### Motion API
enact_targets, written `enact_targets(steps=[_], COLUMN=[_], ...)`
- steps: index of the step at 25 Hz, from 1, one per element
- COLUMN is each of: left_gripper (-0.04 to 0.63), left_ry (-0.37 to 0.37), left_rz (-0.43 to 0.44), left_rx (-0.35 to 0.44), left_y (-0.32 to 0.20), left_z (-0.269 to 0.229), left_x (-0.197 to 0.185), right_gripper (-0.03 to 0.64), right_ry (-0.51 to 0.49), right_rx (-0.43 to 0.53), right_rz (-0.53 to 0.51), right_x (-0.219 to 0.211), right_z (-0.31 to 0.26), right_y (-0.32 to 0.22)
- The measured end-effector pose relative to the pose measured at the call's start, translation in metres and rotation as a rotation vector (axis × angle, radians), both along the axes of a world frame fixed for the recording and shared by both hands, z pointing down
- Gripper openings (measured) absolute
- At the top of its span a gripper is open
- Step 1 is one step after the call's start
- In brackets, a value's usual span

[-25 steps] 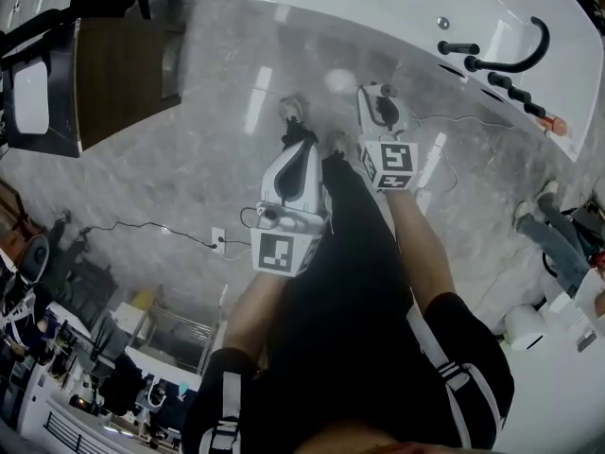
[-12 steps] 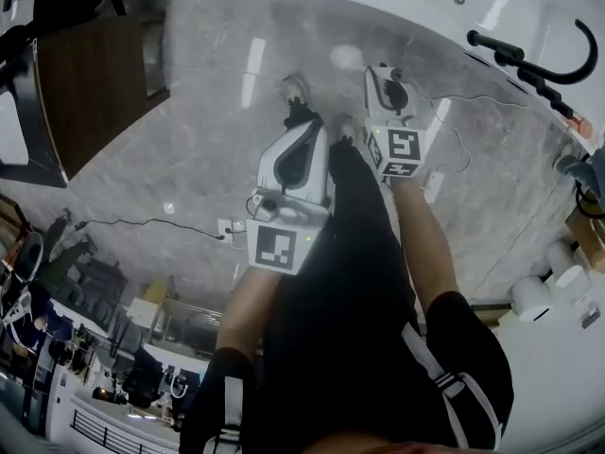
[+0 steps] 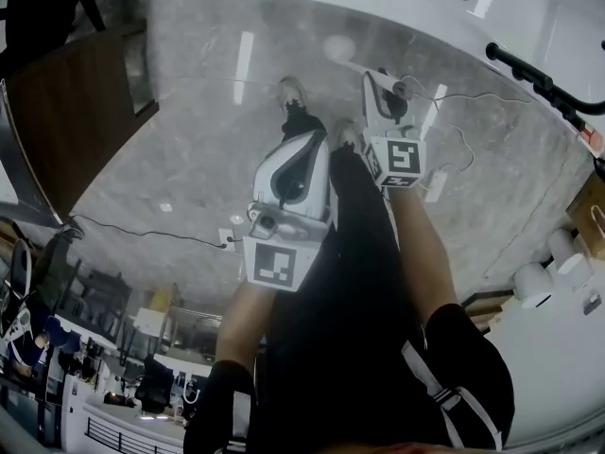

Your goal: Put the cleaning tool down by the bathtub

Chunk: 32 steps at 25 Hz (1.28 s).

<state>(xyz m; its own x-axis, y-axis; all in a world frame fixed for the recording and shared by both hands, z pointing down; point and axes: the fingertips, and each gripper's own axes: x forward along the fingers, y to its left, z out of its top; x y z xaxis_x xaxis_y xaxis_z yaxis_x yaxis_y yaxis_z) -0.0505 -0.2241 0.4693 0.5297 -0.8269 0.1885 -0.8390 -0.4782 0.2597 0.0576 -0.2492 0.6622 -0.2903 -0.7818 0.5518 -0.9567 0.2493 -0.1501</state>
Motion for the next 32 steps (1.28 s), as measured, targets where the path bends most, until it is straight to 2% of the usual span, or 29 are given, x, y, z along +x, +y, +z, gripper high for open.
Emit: enact_targets(steps=[10,18,32], left_gripper=[0.006,0.006,0.006], left_ry=[0.009,0.008,0.034], left_rz=[-0.066,-0.109,-0.113], left_rx=[0.001,-0.037,-0.053], left_y=[-0.022,-0.02,-0.024], left_z=[0.039,0.075,0.119], left_x=[-0.019,-0.035,-0.054], right_gripper=[0.097,0.097,0.097], right_ry=[0.034,0.066,0.109], right_rx=[-0.028,-0.045,-0.082], right_rz=[-0.033,-0.069,-0.113], right_x=[-0.012,-0.021,-0.037], right_z=[0.059,0.1,0.173], right_y=[-0.014,-0.018,-0.02])
